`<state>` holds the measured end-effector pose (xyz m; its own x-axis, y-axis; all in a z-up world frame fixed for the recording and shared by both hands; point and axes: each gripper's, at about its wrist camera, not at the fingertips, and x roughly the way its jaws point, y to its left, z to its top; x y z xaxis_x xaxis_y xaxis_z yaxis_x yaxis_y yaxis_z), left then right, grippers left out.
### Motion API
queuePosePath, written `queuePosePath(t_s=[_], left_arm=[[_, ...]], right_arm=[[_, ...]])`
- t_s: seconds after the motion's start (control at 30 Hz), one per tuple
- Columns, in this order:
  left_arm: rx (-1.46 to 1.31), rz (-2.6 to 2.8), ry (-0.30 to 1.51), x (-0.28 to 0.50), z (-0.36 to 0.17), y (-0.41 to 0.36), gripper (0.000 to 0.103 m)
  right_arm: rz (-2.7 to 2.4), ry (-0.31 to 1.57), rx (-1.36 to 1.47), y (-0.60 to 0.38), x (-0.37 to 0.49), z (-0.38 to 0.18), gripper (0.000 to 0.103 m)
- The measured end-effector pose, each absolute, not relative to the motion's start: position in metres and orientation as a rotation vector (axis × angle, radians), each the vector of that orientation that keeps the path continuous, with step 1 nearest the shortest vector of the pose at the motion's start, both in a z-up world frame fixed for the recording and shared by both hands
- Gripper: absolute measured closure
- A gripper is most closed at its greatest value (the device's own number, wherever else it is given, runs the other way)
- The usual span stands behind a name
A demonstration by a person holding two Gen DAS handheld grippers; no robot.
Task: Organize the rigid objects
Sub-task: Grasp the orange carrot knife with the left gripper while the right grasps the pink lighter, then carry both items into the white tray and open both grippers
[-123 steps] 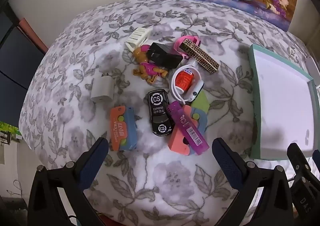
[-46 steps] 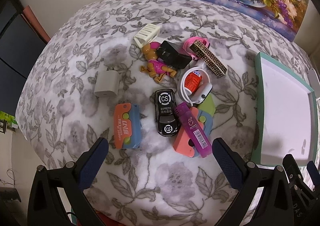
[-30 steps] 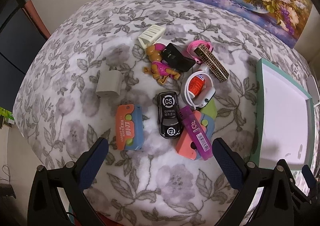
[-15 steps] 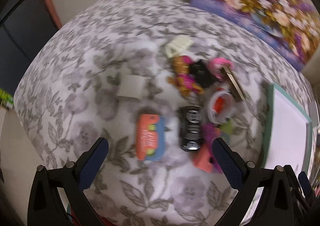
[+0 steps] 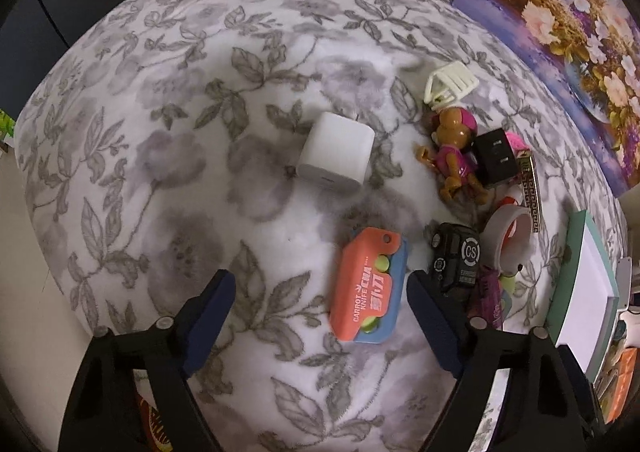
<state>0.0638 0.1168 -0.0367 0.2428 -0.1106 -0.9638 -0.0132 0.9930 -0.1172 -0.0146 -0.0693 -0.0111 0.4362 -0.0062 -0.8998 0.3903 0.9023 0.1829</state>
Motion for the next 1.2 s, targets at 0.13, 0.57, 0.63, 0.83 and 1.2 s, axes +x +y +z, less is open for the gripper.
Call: queuePosePath(t_s=[0.13, 0.57, 0.63, 0.83, 1.2], left_arm=[[-0.095, -0.089, 1.337, 0.066, -0.040, 0.112, 0.025], [-0.091, -0.137, 1.374, 0.076, -0.052, 0.099, 0.044], [-0.086, -0.144, 1.371, 0.073, -0.052, 0.096, 0.047], [-0.050, -0.179, 1.399, 0.070, -0.062, 0.082, 0.058], [-0.082, -0.167, 1.364, 0.063, -0.054, 0.089, 0.059]], right_arm=[[-0.215, 1.123, 0.385, -0.062, -0.006, -0.019, 0.011], [-0.162, 1.166, 0.407, -0.054, 0.008, -0.035, 0.055], [-0.158, 1.168, 0.409, -0.053, 0.007, -0.035, 0.066], [-0.140, 1.171, 0.448, -0.057, 0.003, -0.036, 0.082], [-0.124, 1.152, 0.518, -0.069, -0.005, -0.032, 0.083]])
